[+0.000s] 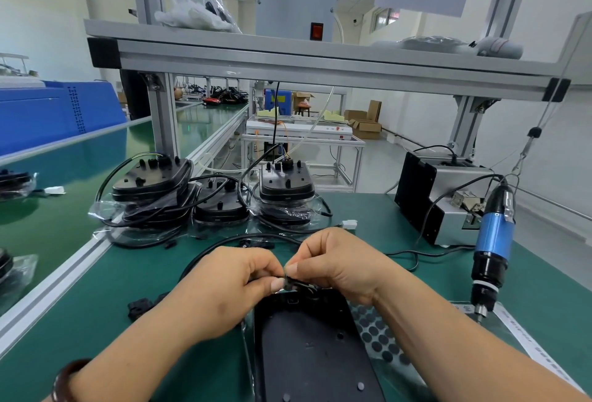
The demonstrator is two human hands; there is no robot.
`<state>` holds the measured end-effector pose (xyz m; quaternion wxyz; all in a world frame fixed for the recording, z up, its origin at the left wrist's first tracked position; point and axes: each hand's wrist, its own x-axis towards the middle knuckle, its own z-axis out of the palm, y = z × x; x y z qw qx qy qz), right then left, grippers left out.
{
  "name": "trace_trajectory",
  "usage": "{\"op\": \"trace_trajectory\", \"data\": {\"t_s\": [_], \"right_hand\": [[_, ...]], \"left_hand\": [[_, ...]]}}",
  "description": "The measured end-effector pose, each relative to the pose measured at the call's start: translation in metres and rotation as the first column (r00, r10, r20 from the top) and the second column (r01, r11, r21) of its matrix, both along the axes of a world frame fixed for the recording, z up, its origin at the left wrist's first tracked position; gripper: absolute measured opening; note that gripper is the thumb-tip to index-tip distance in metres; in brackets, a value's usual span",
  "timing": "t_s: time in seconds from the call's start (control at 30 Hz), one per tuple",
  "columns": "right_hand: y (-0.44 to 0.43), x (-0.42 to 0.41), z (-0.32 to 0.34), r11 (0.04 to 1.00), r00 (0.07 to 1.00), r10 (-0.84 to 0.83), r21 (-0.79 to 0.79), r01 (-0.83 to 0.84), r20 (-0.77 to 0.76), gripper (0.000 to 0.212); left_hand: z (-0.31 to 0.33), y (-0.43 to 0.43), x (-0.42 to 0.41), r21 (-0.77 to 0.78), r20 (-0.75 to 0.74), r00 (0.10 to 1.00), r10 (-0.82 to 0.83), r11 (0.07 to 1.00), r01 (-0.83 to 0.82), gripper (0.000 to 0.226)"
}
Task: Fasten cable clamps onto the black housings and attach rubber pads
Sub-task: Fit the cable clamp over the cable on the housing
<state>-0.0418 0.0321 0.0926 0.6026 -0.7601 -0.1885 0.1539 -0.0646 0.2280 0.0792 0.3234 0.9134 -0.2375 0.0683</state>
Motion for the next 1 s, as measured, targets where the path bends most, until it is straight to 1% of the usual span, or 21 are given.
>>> {"op": "trace_trajectory", "data": {"t_s": [0.1,0.17,0.27,0.43,0.5,0.6,0.67,0.7,0.73,0.77,0.8,0.83,0.87,0.9,0.93,1.0], "right_hand": [[-0.005,0.000,0.004,0.995,0.997,0.063,-0.086,-0.060,0.039,0.015],[-0.007,0.001,0.004,0.991,0.995,0.079,-0.115,-0.073,0.056,0.015],[-0.008,0.002,0.001,0.994,0.996,0.085,-0.070,-0.082,0.031,0.013],[-0.007,0.004,-0.005,0.997,0.997,0.073,0.035,-0.071,-0.036,0.019],[-0.007,0.006,-0.005,0.997,0.997,0.075,0.024,-0.075,-0.025,0.019],[-0.009,0.006,-0.004,0.993,0.993,0.114,0.001,-0.114,-0.016,0.016],[-0.011,0.006,-0.001,0.989,0.991,0.131,-0.076,-0.130,0.004,0.015],[-0.013,0.007,0.003,0.987,0.993,0.114,-0.113,-0.110,0.027,0.013],[-0.018,0.008,0.010,0.991,0.997,0.055,-0.122,-0.048,0.053,0.010],[-0.025,0.011,0.018,0.995,0.996,-0.048,-0.088,0.054,0.071,0.006],[-0.036,0.013,0.028,0.985,0.983,-0.172,-0.009,0.173,0.061,0.007],[-0.049,0.016,0.037,0.958,0.959,-0.281,0.078,0.277,0.040,0.016],[-0.062,0.017,0.045,0.924,0.931,-0.364,0.133,0.358,0.026,0.022],[-0.073,0.018,0.050,0.900,0.906,-0.422,0.133,0.415,0.033,0.023],[-0.081,0.020,0.052,0.886,0.886,-0.461,0.077,0.457,0.046,0.019],[-0.088,0.025,0.045,0.853,0.861,-0.502,-0.121,0.508,0.077,0.009]], "left_hand": [[0.000,-0.001,-0.001,0.009,0.008,1.000,0.016,1.000,-0.017,0.014],[0.000,-0.001,-0.002,0.015,0.017,0.999,0.030,0.999,-0.030,0.013],[-0.001,-0.002,-0.002,0.013,0.027,0.999,0.045,0.999,-0.045,0.012],[0.000,-0.004,-0.003,0.014,0.026,0.998,0.051,0.999,-0.051,0.008],[0.000,-0.003,-0.004,0.018,0.028,0.998,0.061,0.998,-0.062,0.007],[-0.001,-0.005,-0.006,0.024,0.040,0.997,0.066,0.997,-0.067,0.018],[-0.002,-0.007,-0.007,0.020,0.050,0.997,0.061,0.998,-0.062,0.016],[-0.002,-0.008,-0.008,0.017,0.060,0.996,0.060,0.998,-0.061,0.015],[-0.002,-0.008,-0.008,0.013,0.068,0.996,0.059,0.998,-0.060,0.015],[-0.003,-0.008,-0.007,0.007,0.070,0.996,0.057,0.998,-0.058,0.016],[-0.003,-0.007,-0.007,0.004,0.067,0.996,0.052,0.999,-0.052,0.016],[-0.003,-0.006,-0.007,0.005,0.061,0.997,0.045,0.999,-0.045,0.017],[-0.003,-0.005,-0.007,0.011,0.055,0.998,0.039,0.999,-0.039,0.017],[-0.003,-0.005,-0.007,0.019,0.049,0.998,0.034,0.999,-0.035,0.017],[-0.003,-0.005,-0.006,0.027,0.047,0.998,0.030,0.999,-0.032,0.016],[-0.003,-0.004,-0.005,0.046,0.044,0.999,0.026,0.999,-0.028,0.015]]}}
